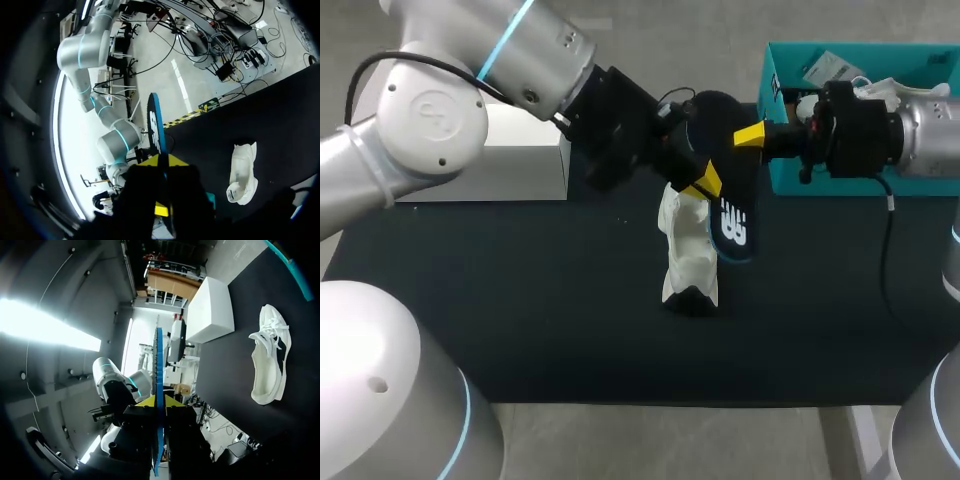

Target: Take the shoe out of the shoebox, open the shoe tongue, remove and reinsert the insole, then place the shoe into the shoebox

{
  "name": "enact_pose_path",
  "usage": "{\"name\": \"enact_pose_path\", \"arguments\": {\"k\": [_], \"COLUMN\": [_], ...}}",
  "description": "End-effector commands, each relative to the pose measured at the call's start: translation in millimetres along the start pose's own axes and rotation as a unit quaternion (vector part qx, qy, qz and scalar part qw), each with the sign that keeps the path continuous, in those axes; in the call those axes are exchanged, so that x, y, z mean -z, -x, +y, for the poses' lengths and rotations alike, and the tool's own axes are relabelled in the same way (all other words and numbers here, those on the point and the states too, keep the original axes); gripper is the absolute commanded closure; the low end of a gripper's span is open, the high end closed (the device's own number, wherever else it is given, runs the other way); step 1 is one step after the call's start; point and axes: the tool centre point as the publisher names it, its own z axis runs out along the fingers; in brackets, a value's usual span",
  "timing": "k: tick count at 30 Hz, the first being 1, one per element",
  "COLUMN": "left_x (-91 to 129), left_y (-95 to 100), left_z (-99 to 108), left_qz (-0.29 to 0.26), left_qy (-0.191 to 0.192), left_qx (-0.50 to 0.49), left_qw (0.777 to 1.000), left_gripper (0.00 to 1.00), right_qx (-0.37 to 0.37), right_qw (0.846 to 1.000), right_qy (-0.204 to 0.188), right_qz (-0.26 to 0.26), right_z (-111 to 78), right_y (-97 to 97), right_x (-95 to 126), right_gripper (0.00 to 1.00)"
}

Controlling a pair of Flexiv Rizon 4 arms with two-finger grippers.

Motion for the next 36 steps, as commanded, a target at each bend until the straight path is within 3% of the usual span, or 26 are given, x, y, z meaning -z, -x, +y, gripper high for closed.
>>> {"name": "enact_pose_path", "arguments": {"k": [1,8,14,19,24,28,36], "left_x": [15,44,56,57,57,57,56], "left_y": [1.7,0.8,9.2,23.1,24.1,26.7,28.4], "left_z": [8,18,30,42,54,62,69], "left_qz": [0.022,0.111,0.204,0.261,0.336,0.357,0.336], "left_qy": [-0.036,-0.085,-0.112,-0.096,-0.087,-0.069,-0.062], "left_qx": [-0.015,-0.053,-0.064,-0.064,-0.045,-0.032,-0.012], "left_qw": [0.999,0.989,0.97,0.958,0.937,0.931,0.94], "left_gripper": [0.0,0.0,0.0,0.0,0.0,0.0,0.0], "right_qx": [-0.003,-0.019,-0.036,-0.047,-0.07,-0.076,-0.061], "right_qw": [1.0,1.0,0.999,0.998,0.995,0.993,0.995], "right_qy": [0.008,0.018,0.01,0.007,0.018,0.027,0.023], "right_qz": [0.005,-0.006,-0.029,-0.038,-0.071,-0.089,-0.079], "right_z": [-3.6,-5.1,-2.5,0.2,4.2,7.0,7.0], "right_y": [6.6,17.5,25.8,30.3,34.5,35.8,36.7], "right_x": [1,8,5,1,0,1,1], "right_gripper": [1.0,1.0,1.0,1.0,1.0,1.0,1.0]}}
